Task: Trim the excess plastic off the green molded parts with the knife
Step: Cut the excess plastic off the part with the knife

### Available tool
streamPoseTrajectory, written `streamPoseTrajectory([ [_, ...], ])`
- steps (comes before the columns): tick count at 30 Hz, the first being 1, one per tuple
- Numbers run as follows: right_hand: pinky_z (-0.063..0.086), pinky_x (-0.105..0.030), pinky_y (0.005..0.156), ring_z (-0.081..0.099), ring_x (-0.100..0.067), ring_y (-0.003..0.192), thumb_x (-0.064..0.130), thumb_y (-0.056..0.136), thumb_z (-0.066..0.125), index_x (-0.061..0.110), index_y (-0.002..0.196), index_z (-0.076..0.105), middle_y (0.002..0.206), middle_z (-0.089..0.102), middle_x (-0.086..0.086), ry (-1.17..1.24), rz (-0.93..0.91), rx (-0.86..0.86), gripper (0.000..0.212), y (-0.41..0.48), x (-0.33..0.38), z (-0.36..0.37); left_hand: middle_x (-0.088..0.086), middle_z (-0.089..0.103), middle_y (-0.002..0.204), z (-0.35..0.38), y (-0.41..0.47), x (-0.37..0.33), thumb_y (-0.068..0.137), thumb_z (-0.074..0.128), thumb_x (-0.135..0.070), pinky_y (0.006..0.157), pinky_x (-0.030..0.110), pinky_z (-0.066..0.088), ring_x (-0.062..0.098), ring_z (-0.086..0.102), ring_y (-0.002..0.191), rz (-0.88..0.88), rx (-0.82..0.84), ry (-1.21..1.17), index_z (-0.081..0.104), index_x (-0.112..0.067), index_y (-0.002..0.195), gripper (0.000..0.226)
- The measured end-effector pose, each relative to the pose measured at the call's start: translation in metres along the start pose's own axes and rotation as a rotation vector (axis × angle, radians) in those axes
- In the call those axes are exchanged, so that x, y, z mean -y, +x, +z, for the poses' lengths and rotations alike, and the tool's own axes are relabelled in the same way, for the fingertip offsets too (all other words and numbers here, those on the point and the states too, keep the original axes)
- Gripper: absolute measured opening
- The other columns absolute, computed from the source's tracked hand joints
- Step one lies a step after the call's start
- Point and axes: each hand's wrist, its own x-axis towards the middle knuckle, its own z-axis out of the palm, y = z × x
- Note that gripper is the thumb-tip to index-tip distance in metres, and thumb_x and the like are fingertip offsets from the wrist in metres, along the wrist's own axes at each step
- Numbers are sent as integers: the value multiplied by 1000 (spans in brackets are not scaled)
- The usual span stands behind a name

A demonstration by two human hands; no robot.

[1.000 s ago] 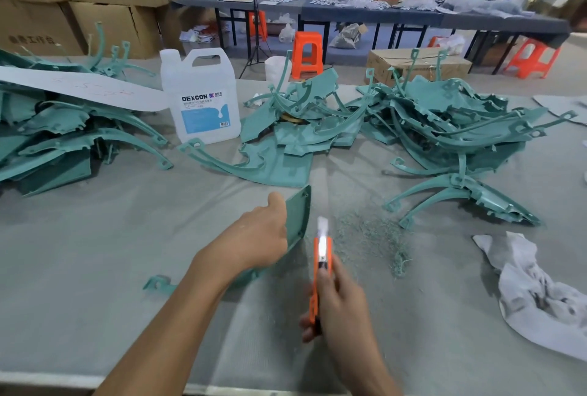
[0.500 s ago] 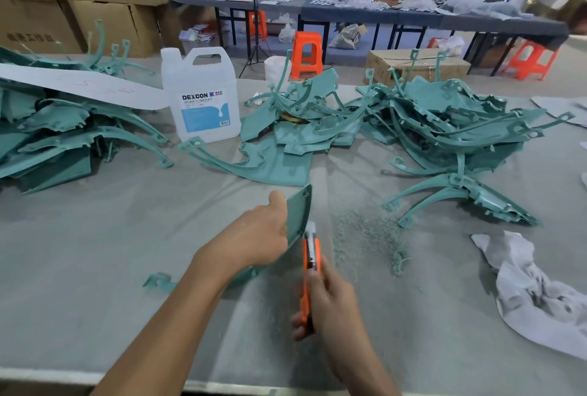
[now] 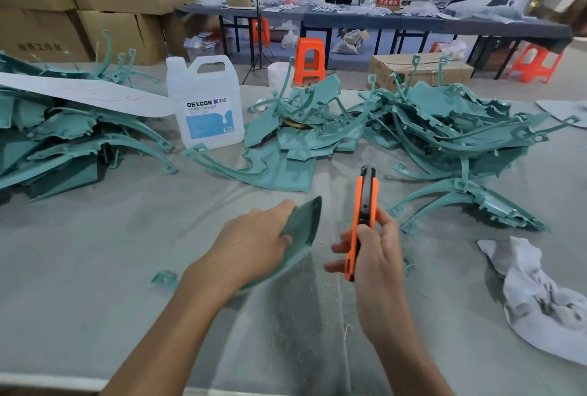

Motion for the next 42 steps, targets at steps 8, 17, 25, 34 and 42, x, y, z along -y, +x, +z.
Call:
streamPoseTrajectory([
  [8,41,-27,40,49,-13,53,29,87,79,40,109,58,70,56,0,-153,-68,221,33,5,0,-12,-12,64,91,-24,-16,-4,89,66,-40,78,39,51,17,61,87,65,158,-53,49,-41,88,18],
  [17,38,-27,37,48,-18,46,20,82,76,27,120,55,62,51,-3,227,165,75,44,-6,-13,-2,-12,38,140,50,-49,-16,85,58,-63,106,26,33,9,37,130,115,-460,-382,44,-34,136,61],
  [25,37,-26,36,47,-19,44,22,87,77,37,111,62,68,60,-6,40,212,232,32,-34,-35,-2,7,10,168,114,-53,8,77,80,-11,117,47,32,23,21,152,31,-525,-388,5,-35,156,112],
  [34,40,-22,52,55,-6,53,68,84,51,50,93,58,67,63,9,-742,-175,351,21,-19,-27,-57,-5,11,167,104,-36,36,82,51,13,124,41,6,14,6,155,-155,-594,-399,9,-60,151,108],
  [42,38,-17,51,57,0,57,77,89,41,65,97,46,67,59,27,-1050,-407,504,15,-9,-16,-62,5,32,162,94,-36,33,79,64,10,102,42,39,27,32,148,-134,-661,-300,29,-44,152,97],
])
